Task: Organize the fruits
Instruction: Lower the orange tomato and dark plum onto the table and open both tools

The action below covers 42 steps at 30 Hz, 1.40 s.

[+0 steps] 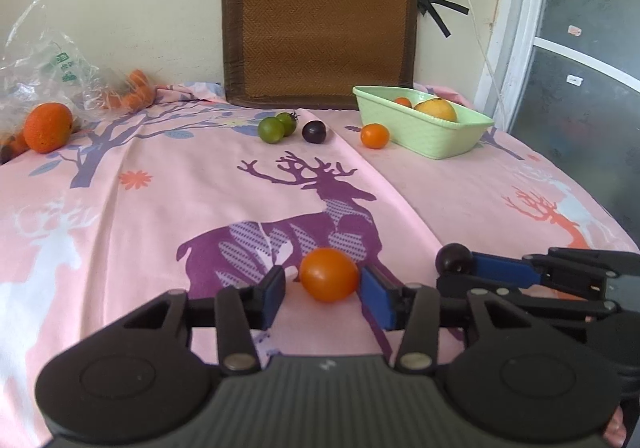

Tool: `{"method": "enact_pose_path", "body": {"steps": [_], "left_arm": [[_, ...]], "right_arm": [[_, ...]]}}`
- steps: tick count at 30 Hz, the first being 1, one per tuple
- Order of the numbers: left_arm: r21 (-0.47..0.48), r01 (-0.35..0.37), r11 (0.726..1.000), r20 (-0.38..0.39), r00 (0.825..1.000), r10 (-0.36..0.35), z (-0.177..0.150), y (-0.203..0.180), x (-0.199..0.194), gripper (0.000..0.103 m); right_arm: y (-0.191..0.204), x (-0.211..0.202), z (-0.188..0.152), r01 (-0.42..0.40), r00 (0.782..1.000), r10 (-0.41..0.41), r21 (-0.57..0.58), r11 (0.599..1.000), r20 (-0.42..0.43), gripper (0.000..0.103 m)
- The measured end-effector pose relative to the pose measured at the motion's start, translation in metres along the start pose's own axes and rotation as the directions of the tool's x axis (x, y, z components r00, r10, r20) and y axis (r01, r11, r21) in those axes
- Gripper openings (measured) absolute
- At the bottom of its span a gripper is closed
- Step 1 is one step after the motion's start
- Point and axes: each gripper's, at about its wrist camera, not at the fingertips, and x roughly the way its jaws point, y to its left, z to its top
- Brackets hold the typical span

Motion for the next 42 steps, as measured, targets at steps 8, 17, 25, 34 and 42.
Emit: {"method": "enact_pose_path", "body": {"steps": [8, 17, 25, 34, 42], "left_arm": [[-0.018, -0.047, 0.999, -0.022, 0.999, 0.047, 0.001, -0.003, -0.002, 0.05], [-0.025, -0.046, 0.999, -0.021, 0.999, 0.046, 0.0, 0.0, -0.006, 0.052], [-0.025, -0.018, 1.0, -0.001, 1.0, 0.018, -0.002, 0.001, -0.01, 0.052], [0.016, 0.009, 1.0, 0.027, 1.0, -0.01, -0.001, -0.006, -0.006, 0.053], [0.03, -0.009, 1.0, 0.019, 1.0, 0.009, -0.003, -0.003, 0.004, 0.052]], "right_arm": [[0.002, -0.006, -0.002, -0.003, 1.0, 0.003, 0.009, 1.0, 0.001, 0.03], [0.005, -0.01, -0.003, -0.003, 1.0, 0.003, 0.007, 1.0, 0.008, 0.032], [0.005, -0.011, -0.002, 0.0, 1.0, 0.0, 0.008, 1.0, 0.019, 0.041], [0.007, -0.005, 0.0, 0.017, 0.999, -0.015, -0.031, 0.999, 0.047, 0.045], [0.012, 0.003, -0.002, 0.031, 0.998, -0.025, -0.098, 0.995, 0.058, 0.044]]}}
